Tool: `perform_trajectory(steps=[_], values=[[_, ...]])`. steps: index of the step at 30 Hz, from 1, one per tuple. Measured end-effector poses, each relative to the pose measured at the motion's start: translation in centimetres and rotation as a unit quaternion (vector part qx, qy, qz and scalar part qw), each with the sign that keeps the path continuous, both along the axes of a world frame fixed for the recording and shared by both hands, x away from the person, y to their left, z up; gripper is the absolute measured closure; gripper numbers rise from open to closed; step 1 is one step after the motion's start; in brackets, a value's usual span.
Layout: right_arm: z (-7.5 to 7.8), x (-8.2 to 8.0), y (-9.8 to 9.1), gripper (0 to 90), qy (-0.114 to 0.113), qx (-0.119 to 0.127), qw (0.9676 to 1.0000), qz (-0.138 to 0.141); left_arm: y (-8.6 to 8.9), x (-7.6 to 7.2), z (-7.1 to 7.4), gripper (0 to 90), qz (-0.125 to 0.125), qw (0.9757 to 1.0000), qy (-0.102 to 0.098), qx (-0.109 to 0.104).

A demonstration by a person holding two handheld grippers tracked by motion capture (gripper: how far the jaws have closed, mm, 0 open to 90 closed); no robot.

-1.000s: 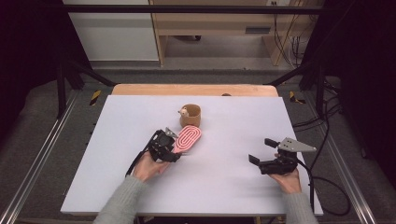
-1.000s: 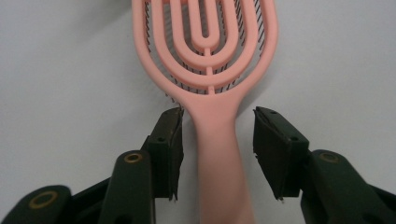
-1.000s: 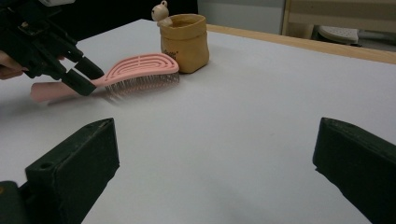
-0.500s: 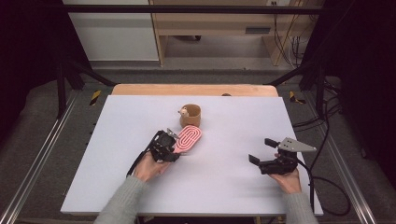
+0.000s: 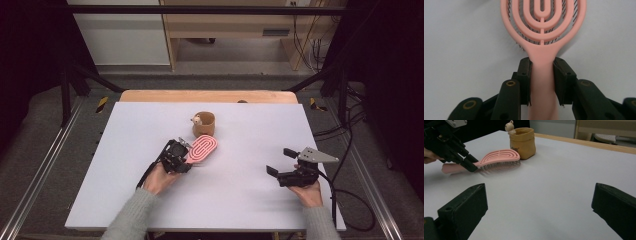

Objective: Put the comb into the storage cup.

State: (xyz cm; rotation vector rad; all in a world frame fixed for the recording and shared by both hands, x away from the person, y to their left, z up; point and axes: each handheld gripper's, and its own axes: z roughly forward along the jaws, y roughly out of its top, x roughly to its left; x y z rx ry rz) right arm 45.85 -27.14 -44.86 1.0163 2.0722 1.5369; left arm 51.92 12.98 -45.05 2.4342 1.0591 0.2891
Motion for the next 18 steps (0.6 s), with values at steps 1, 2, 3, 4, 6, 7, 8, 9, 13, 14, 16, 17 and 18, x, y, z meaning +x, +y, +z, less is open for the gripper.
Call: perform_trajectory(steps=[1, 2, 3, 4, 6, 7, 8, 9, 13, 14, 16, 17, 18], values=[[0.0, 0.0, -0.01, 0.7, 0.001, 0.0, 1.0, 0.0, -0.01, -0.01, 0.0, 68.5, 0.0, 1.0, 0.0, 0.001], [0.0, 0.0, 0.0, 0.7, 0.0, 0.0, 1.0, 0.0, -0.04, -0.02, 0.01, 68.5, 0.0, 1.0, 0.0, 0.002], [0.01, 0.0, -0.01, 0.7, 0.001, 0.0, 1.0, 0.0, -0.07, -0.05, 0.0, 68.5, -0.001, 1.0, -0.001, 0.003], [0.02, -0.01, -0.02, 0.7, 0.001, 0.0, 1.0, 0.0, -0.1, -0.07, -0.01, 68.6, -0.001, 1.0, -0.002, 0.004], [0.04, -0.02, -0.03, 0.7, 0.001, 0.001, 1.0, 0.0, -0.16, -0.11, -0.02, 68.6, -0.001, 1.0, -0.004, 0.006], [0.04, -0.02, -0.04, 0.7, 0.001, 0.001, 1.0, 0.0, -0.18, -0.11, -0.02, 68.7, 0.0, 1.0, -0.004, 0.007], [0.04, -0.02, -0.03, 0.8, 0.001, 0.002, 1.0, -0.001, -0.2, -0.11, -0.02, 68.7, 0.001, 1.0, -0.004, 0.007], [0.03, -0.01, -0.04, 0.8, 0.001, 0.001, 1.0, -0.001, -0.21, -0.11, 0.0, 68.8, 0.002, 1.0, -0.004, 0.007], [0.05, -0.01, -0.05, 0.7, 0.0, 0.002, 1.0, -0.001, -0.18, -0.16, 0.0, 69.2, 0.001, 1.0, -0.006, 0.006], [0.04, -0.01, -0.06, 0.7, 0.0, 0.002, 1.0, -0.001, -0.16, -0.17, -0.01, 69.3, 0.002, 1.0, -0.006, 0.005], [0.04, -0.01, -0.06, 0.7, 0.001, 0.002, 1.0, -0.001, -0.15, -0.17, 0.0, 69.4, 0.001, 1.0, -0.005, 0.004], [0.05, -0.01, -0.05, 0.8, 0.001, 0.002, 1.0, 0.0, -0.14, -0.19, 0.01, 69.4, 0.001, 1.0, -0.006, 0.005], [0.05, -0.01, -0.05, 0.7, 0.001, 0.002, 1.0, -0.001, -0.14, -0.21, 0.01, 69.5, 0.001, 1.0, -0.007, 0.005]])
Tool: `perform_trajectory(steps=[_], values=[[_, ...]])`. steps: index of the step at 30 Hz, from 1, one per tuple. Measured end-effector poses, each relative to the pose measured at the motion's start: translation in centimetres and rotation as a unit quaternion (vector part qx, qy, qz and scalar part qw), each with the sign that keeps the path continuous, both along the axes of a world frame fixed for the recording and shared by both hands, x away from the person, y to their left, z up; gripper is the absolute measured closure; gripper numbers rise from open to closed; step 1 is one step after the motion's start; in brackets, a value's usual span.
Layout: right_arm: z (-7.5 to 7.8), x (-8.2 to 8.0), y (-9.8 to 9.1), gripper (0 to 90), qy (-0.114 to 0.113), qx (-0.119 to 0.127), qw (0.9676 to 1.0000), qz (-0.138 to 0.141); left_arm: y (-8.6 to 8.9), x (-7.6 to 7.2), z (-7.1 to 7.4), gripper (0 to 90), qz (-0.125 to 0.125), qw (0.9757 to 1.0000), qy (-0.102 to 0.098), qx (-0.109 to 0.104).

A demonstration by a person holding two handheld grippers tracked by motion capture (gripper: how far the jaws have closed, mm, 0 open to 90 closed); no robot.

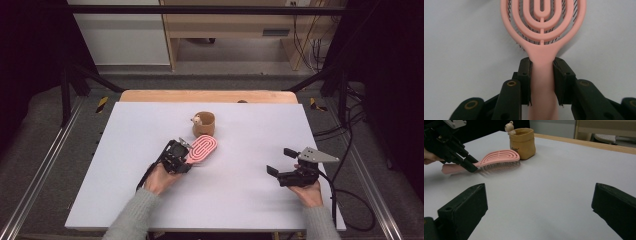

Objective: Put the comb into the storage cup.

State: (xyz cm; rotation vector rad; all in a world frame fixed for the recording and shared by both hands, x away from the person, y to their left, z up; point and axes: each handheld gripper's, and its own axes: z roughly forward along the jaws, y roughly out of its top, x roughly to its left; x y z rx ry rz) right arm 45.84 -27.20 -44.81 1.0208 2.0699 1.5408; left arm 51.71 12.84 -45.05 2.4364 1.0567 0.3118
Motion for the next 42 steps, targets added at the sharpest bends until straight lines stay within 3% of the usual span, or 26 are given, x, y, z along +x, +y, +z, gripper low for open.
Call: perform_trajectory(steps=[9, 20, 28, 42], values=[[0.0, 0.0, 0.0, 0.7, 0.001, -0.001, 1.0, 0.0, 0.2, -0.3, 0.0, 69.7, -0.004, 0.9999, -0.015, -0.001], [0.0, 0.0, 0.0, 0.7, 0.002, 0.0, 1.0, 0.0, 1.0, -1.2, 1.2, 69.7, 0.003, 0.9983, -0.047, -0.034], [0.0, 0.0, 0.1, 0.7, 0.003, 0.0, 1.0, 0.0, 1.4, -2.2, 2.1, 69.7, 0.012, 0.9947, -0.087, -0.053], [0.0, 0.0, 0.1, 0.8, 0.006, 0.002, 1.0, -0.002, 2.6, -3.3, 2.4, 69.7, 0.027, 0.9894, -0.114, -0.086]])
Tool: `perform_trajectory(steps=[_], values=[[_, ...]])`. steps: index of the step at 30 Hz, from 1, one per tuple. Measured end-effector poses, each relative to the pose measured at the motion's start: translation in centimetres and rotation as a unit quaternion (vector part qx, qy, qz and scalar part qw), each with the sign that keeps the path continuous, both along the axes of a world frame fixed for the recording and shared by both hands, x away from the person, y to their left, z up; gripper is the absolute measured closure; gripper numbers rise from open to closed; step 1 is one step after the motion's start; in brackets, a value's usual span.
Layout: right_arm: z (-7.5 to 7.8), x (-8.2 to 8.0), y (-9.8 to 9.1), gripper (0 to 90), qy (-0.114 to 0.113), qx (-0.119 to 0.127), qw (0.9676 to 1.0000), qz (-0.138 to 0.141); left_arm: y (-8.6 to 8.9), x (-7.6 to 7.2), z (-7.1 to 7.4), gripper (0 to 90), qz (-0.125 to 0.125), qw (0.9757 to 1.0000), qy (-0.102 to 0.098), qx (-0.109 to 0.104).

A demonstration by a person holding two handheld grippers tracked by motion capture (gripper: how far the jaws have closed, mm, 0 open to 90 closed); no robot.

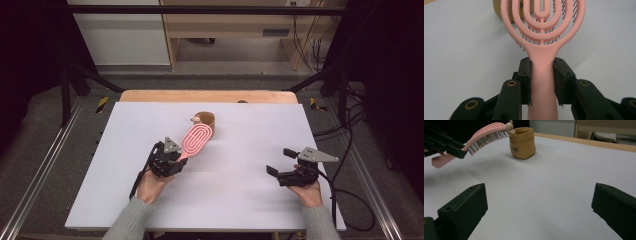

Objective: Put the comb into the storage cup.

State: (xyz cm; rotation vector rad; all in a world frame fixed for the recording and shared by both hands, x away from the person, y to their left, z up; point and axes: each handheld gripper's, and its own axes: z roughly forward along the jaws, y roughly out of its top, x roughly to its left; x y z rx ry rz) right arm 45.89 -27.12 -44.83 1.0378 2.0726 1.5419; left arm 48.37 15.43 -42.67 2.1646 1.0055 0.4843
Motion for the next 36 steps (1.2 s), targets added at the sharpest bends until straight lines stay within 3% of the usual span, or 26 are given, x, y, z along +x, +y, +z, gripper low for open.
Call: perform_trajectory(steps=[11, 36], values=[[0.1, -0.1, 0.1, 0.8, 0.001, 0.003, 1.0, -0.003, 0.7, -0.6, 0.2, 69.7, 0.018, 0.9994, -0.023, -0.018], [1.3, -0.3, 1.9, 0.3, 0.005, -0.021, 0.9998, -0.002, 0.8, -1.7, 0.6, 69.7, 0.014, 0.9984, -0.042, -0.035]])
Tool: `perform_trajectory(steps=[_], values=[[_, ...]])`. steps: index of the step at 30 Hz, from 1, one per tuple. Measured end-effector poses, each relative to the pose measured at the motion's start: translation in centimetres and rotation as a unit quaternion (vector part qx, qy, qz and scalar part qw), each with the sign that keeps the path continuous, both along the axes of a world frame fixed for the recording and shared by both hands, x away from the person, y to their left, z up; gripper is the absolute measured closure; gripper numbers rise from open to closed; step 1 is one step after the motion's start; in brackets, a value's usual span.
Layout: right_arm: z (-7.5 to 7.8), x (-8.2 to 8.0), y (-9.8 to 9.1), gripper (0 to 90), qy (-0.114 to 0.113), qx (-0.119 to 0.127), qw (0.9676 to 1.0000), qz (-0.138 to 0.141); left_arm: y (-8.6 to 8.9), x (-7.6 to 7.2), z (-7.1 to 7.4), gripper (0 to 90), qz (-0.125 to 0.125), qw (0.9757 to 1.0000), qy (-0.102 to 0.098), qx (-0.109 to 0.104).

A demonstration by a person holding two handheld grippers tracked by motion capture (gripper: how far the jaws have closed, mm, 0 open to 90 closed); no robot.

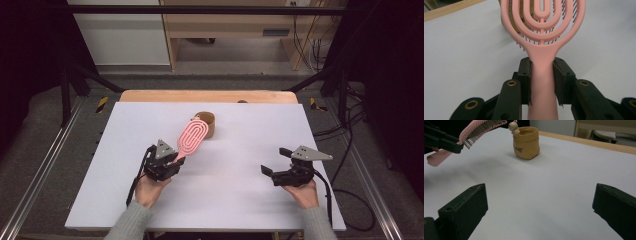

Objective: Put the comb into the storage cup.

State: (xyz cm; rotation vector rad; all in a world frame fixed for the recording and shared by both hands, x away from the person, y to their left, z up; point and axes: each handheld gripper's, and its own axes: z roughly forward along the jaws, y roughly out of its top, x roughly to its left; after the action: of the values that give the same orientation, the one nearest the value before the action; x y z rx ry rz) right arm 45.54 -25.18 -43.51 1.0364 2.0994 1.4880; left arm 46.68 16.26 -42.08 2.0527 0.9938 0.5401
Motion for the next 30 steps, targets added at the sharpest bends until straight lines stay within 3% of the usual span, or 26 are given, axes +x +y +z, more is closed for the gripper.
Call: perform_trajectory(steps=[7, 9, 11, 13, 30], values=[[0.2, -0.1, 0.1, 0.2, -0.006, -0.001, 1.0, -0.004, -0.1, -0.1, 0.1, 69.7, -0.002, 1.0, -0.004, -0.001], [0.3, -0.1, 0.2, 6.7, 0.002, 0.001, 1.0, 0.004, -0.1, -0.2, 0.1, 69.7, -0.002, 1.0, -0.006, -0.002], [0.3, -0.1, 0.2, 5.2, 0.012, 0.004, 0.9999, 0.009, -0.2, -0.2, 0.2, 69.7, -0.001, 1.0, -0.008, -0.005], [0.2, -0.1, 0.4, 4.1, 0.011, -0.005, 0.9999, 0.008, -0.2, -0.3, 0.2, 69.7, -0.001, 0.9999, -0.01, -0.005], [0.8, -0.2, 1.5, 2.1, 0.003, -0.004, 0.9999, 0.014, -1.1, -0.9, 0.4, 69.7, -0.012, 0.9997, -0.021, -0.009]])
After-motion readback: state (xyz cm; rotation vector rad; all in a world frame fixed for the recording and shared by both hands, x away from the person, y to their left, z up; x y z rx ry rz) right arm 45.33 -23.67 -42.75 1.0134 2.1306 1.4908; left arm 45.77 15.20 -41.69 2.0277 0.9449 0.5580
